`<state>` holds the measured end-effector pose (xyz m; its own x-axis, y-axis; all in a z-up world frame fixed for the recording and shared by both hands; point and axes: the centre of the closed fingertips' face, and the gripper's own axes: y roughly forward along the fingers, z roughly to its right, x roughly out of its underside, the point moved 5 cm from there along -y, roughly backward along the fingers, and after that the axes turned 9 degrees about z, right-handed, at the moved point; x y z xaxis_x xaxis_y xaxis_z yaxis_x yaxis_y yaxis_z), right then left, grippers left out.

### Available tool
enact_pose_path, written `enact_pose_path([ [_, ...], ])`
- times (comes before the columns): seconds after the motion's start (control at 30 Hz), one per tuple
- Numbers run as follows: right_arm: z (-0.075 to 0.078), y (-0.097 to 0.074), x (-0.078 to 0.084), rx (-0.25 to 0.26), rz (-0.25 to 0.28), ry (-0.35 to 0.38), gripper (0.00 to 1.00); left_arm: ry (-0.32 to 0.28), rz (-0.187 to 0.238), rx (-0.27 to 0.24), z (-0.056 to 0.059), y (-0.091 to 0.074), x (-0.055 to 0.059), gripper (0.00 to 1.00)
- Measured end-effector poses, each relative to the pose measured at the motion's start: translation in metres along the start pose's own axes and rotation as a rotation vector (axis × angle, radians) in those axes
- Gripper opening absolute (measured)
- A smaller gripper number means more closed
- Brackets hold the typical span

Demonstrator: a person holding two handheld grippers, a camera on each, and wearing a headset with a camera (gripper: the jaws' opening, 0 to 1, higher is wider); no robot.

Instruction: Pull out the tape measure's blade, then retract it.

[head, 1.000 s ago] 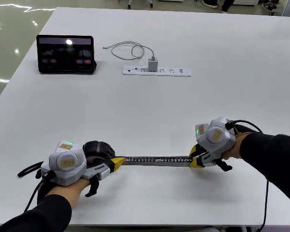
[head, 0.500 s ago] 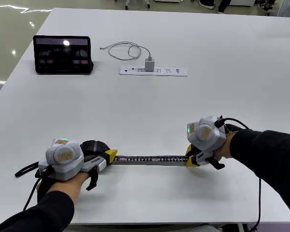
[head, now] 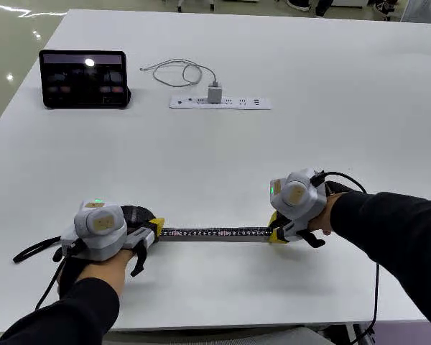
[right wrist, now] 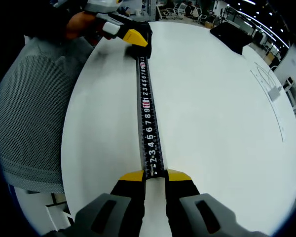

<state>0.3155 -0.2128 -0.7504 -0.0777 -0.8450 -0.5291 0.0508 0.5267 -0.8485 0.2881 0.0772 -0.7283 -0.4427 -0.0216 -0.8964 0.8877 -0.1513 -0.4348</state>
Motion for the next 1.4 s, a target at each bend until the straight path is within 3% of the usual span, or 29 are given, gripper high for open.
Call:
enact_pose_path([
  [0.07,0.001,0.001,0.000,-0.006,0.008,-0.006,0.10,0.032,-0.002,0.003,-0.001,0.001,0.000,0.61],
  [0.13,-0.001,0.002,-0.001,-0.018,0.004,-0.043,0.10,0.028,-0.002,0.002,-0.001,0.000,0.000,0.60],
  [0.5,-0.002,0.002,-0.003,-0.035,0.007,-0.089,0.09,0.035,-0.007,0.013,-0.001,0.000,0.001,0.60],
  [0.83,-0.002,0.003,-0.005,-0.033,0.028,-0.063,0.10,0.031,-0.013,0.014,-0.002,0.000,0.001,0.60],
  [1.0,0.000,0.004,-0.007,-0.030,0.031,-0.002,0.10,0.027,-0.015,0.015,-0.001,0.000,0.001,0.60],
  [1.4,-0.002,0.006,-0.011,-0.034,0.046,-0.030,0.10,0.034,-0.021,0.019,-0.001,0.000,0.002,0.60],
])
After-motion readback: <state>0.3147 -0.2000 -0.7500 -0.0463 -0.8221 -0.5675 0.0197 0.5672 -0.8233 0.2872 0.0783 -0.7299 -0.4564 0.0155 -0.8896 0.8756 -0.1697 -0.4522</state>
